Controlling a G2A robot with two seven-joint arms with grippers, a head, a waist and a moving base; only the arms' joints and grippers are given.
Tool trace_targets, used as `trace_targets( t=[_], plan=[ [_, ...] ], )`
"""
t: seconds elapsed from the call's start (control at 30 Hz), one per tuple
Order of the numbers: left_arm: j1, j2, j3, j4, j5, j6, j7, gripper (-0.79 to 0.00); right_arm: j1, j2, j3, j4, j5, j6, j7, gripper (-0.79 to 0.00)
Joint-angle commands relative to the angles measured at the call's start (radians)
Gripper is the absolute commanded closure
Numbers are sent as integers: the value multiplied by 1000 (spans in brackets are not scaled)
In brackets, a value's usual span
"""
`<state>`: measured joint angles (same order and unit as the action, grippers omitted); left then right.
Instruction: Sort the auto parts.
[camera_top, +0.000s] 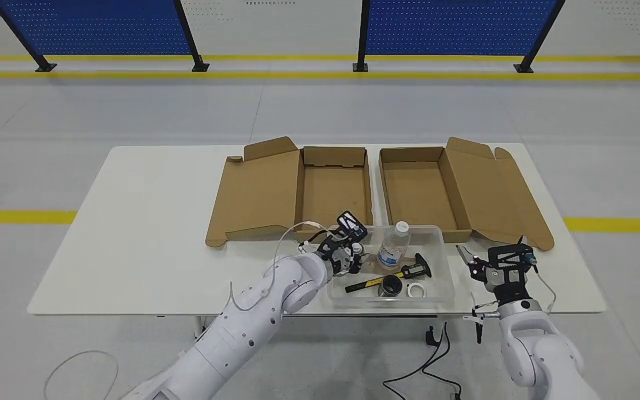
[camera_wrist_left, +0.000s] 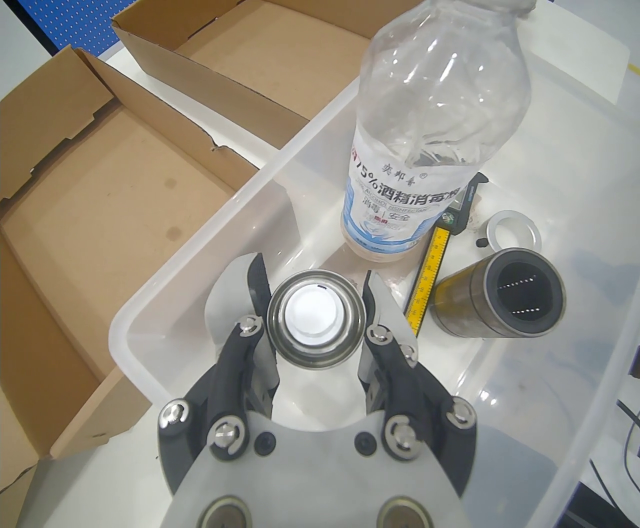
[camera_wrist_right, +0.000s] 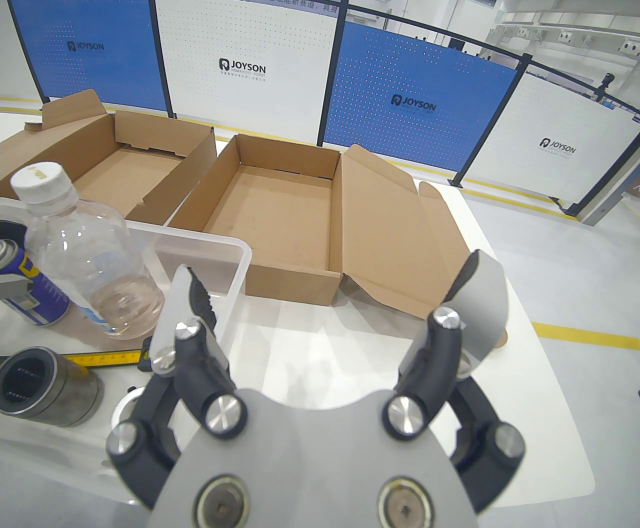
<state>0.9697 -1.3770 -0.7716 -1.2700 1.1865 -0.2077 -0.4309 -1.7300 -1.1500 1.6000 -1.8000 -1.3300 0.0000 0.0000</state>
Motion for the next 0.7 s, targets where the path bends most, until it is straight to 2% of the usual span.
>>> trace_targets(
  t=[0.0, 0.23, 0.47, 0.67],
  plan=[
    [4, 2, -10, -7, 5, -6, 2, 0, 0, 0, 0, 0, 0, 0, 0, -785],
    [44, 20, -71, -116, 1, -33, -19, 0, 0, 0, 0, 0, 0, 0, 0, -785],
    [125, 49, -148, -283, 9, -88, -64, 0, 0, 0, 0, 0, 0, 0, 0, -785],
    [196, 69, -231, -430, -57, -116, -105, 0, 0, 0, 0, 0, 0, 0, 0, -785]
  ],
)
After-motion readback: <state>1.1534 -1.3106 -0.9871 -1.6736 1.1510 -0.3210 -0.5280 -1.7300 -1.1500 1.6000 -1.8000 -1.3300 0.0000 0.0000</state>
